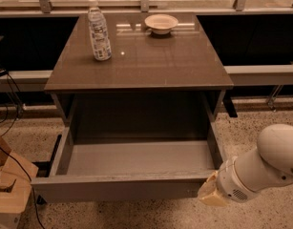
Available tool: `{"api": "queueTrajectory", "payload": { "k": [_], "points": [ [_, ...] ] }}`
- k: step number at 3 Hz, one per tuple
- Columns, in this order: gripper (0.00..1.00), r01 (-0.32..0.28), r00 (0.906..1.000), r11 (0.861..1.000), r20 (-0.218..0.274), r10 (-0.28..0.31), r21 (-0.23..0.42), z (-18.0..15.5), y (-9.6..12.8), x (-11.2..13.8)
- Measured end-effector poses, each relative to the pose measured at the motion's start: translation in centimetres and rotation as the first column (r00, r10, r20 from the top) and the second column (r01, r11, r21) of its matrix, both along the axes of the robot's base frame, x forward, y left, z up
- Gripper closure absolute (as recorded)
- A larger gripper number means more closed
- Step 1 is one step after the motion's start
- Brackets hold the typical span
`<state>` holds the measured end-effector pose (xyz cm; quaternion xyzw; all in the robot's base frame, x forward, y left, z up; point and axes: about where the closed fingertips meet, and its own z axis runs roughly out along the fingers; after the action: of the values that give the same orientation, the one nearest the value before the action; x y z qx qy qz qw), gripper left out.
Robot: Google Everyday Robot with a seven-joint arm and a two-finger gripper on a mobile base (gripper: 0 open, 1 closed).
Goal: Close top drawer
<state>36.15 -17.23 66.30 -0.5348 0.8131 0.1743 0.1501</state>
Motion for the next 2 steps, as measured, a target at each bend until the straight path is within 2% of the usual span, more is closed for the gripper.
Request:
{"api": "queueTrajectory", "payload": {
  "k": [1,2],
  "points": [
    [1.00,0.028,0.9977,1.000,0.062,-0.027,-0.012,-0.5,0.4,1.5],
    [1.00,0.020,0.9939,1.000,0.109,-0.019,-0.012,-0.8,1.2,3.1]
  ]
}}
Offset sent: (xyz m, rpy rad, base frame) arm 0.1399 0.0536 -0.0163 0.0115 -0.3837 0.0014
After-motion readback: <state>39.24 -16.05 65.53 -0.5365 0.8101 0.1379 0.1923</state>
